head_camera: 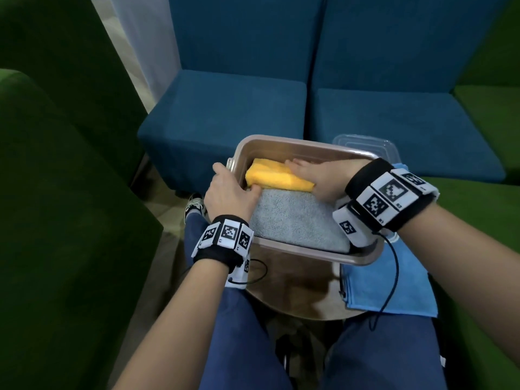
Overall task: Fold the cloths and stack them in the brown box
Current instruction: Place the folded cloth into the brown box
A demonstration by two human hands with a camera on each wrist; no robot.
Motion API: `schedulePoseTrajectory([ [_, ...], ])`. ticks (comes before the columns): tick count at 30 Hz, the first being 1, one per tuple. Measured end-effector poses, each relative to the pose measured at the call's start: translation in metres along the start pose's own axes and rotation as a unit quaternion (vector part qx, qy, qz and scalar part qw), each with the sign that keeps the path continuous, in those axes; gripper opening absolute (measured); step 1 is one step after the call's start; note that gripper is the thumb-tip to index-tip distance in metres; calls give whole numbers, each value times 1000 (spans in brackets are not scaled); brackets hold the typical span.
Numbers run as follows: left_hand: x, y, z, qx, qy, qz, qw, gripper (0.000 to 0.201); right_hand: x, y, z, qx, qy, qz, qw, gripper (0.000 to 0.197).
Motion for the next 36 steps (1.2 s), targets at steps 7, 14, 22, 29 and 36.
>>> schedulePoseTrajectory([
  [7, -1, 1, -3, -14, 12, -3, 1000, 28, 9, 33, -25, 59, -8, -27, 998, 86],
  [14, -8, -2, -6, -12, -8, 35, 999, 21, 37, -10, -39, -44, -76, -58, 994, 91],
  [22, -13, 5, -18, 28, -43, 47, 998, 23, 35, -19, -41, -9, -91, -12, 996, 85],
  [29, -13, 21, -45, 90, -96, 57, 990, 29, -30, 13, 30, -20, -35, -91, 995, 99],
  [36, -27, 18, -73, 73, -65, 51, 994, 32, -42, 28, 10, -127, -40, -18, 991, 77],
])
Point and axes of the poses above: each hand's wrist, its own z-axis away from the middle knuckle, its own y-axis out of the palm, x = y × z, the point moved 10 cm from there along -z, towards the middle knuckle, and after that the axes turned 8 degrees about -y, right-handed, at the moved point
